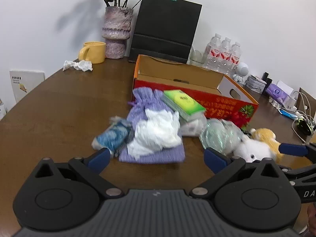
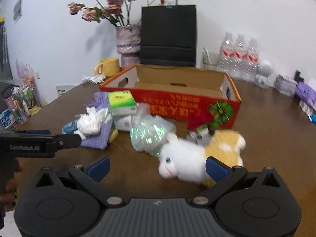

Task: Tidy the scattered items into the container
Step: 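Grasp white tissue with left tool while right tool grasps clear plastic bag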

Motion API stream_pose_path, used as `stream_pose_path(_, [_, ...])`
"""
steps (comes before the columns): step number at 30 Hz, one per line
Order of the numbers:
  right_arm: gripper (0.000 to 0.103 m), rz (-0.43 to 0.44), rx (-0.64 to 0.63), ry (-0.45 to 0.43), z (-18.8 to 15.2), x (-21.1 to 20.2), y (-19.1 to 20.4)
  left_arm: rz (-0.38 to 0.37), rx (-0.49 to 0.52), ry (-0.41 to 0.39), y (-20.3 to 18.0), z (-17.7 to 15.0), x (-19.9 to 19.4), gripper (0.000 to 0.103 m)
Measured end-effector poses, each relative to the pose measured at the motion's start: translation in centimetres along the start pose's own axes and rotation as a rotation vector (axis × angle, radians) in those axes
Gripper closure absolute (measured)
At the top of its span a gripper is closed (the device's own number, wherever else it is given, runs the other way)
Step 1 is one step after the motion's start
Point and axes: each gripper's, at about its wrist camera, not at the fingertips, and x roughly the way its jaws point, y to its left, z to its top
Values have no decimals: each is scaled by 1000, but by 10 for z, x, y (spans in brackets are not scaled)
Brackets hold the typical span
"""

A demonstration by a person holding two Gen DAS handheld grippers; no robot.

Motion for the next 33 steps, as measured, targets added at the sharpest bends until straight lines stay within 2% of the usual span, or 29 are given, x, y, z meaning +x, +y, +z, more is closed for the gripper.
stream_pose_path(5, [3, 17, -48, -4, 22, 28, 5, -7, 35, -15, -4, 16, 17, 0])
stream_pose_path(7, [10, 20, -73, 5, 28, 39, 6, -5, 56, -11, -6, 21, 26, 2])
stream_pose_path(12, [16, 33, -106, 47, 35, 67, 2, -14, 81, 21, -9, 26, 45, 19])
stream_pose_path(15, [29, 50, -110, 82, 33, 79, -1, -34, 50, 71, -6, 24, 56, 27])
stream_pose_path(17, [35, 65, -108, 107, 31, 86, -3, -40, 35, 102, -4, 22, 62, 44])
stream_pose_path(18, [38, 71, -102, 114, 29, 88, -4, -40, 31, 110, -4, 22, 64, 47])
stream_pose_path(20, [51, 84, -89, 106, 27, 89, -6, -41, 25, 107, -3, 22, 63, 55])
stream_pose_path(21, [55, 92, -79, 97, 27, 88, -8, -45, 19, 104, -2, 23, 61, 56])
stream_pose_path(25, [60, 110, -61, 54, 28, 78, -16, -48, -2, 94, 0, 23, 55, 59])
stream_pose_path(29, [60, 118, -51, 22, 29, 68, -20, -54, -11, 85, 0, 24, 45, 62])
stream_pose_path(33, [60, 127, -36, -10, 34, 58, -24, -75, -7, 38, -3, 33, 27, 62])
